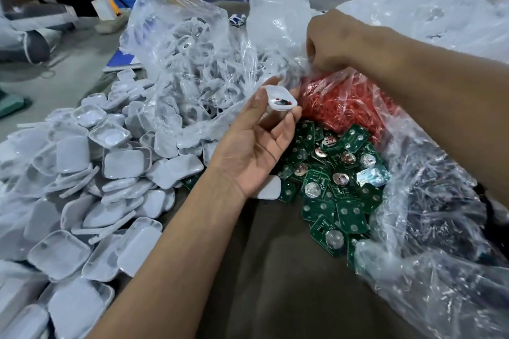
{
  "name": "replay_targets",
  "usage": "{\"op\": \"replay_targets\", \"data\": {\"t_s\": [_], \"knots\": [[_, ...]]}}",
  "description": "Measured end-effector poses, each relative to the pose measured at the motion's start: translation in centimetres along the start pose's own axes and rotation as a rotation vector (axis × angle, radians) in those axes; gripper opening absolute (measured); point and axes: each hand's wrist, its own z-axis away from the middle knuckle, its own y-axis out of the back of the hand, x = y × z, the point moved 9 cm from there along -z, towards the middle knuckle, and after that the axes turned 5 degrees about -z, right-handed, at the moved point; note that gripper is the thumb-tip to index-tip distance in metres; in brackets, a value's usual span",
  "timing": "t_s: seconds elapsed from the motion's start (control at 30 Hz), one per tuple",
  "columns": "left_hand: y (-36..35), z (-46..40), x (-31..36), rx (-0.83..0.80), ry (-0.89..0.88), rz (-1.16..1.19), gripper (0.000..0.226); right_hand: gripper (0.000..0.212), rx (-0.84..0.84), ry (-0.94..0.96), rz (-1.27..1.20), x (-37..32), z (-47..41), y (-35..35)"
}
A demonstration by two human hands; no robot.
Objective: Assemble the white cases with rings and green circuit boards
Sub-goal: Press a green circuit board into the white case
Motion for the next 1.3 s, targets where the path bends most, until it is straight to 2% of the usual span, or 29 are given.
{"op": "replay_targets", "data": {"t_s": [0.1, 0.3, 0.4, 0.47, 0.53, 0.6, 0.7, 0.77, 0.87, 1.1, 1.2, 1.3], "knots": [[0.1, 0.1, 0.0, 0.004, 0.0, -0.019, 0.061, 0.014, 0.179, -0.068, -0.208, 2.3, 1.2, 1.5], [0.3, 0.2, -0.2, 0.02, 0.015, -0.086, 0.041, 0.015, 0.518, -0.17, -0.589, 5.1, 5.1, 4.6], [0.2, 0.2, -0.2, 0.022, 0.008, -0.108, 0.048, 0.019, 0.692, -0.239, -0.802, 6.3, 7.6, 5.8], [0.1, 0.2, 0.0, 0.024, -0.004, -0.112, 0.052, 0.014, 0.752, -0.236, -0.984, 6.0, 9.8, 6.0], [0.0, 0.3, 0.0, 0.013, -0.01, -0.131, 0.05, 0.009, 0.716, -0.167, -1.17, 4.5, 12.3, 5.1], [-0.1, 0.4, -0.1, 0.012, -0.007, -0.139, 0.048, 0.008, 0.571, -0.118, -1.378, 2.5, 14.6, 2.6], [0.0, 0.4, -0.1, 0.026, -0.003, -0.129, 0.041, 0.016, 0.367, -0.144, -1.656, 0.7, 16.8, -1.7], [0.0, 0.3, 0.0, 0.031, -0.009, -0.142, 0.037, 0.017, 0.336, -0.181, -1.779, 0.8, 17.2, -3.6], [0.1, 0.3, -0.1, 0.032, -0.017, -0.164, 0.037, 0.014, 0.348, -0.195, -1.834, 1.1, 17.3, -4.5], [-0.3, 0.5, 0.0, 0.015, -0.015, -0.204, 0.039, 0.015, 0.32, -0.056, -1.816, 0.3, 17.2, -4.2], [-0.7, 0.9, -0.1, -0.021, -0.009, -0.202, 0.037, 0.015, 0.469, -0.037, -1.717, 0.8, 17.6, -3.2], [-1.2, 1.0, -0.2, -0.087, 0.009, -0.195, 0.041, 0.013, 0.715, -0.014, -1.389, 1.2, 18.7, -1.2]]}}
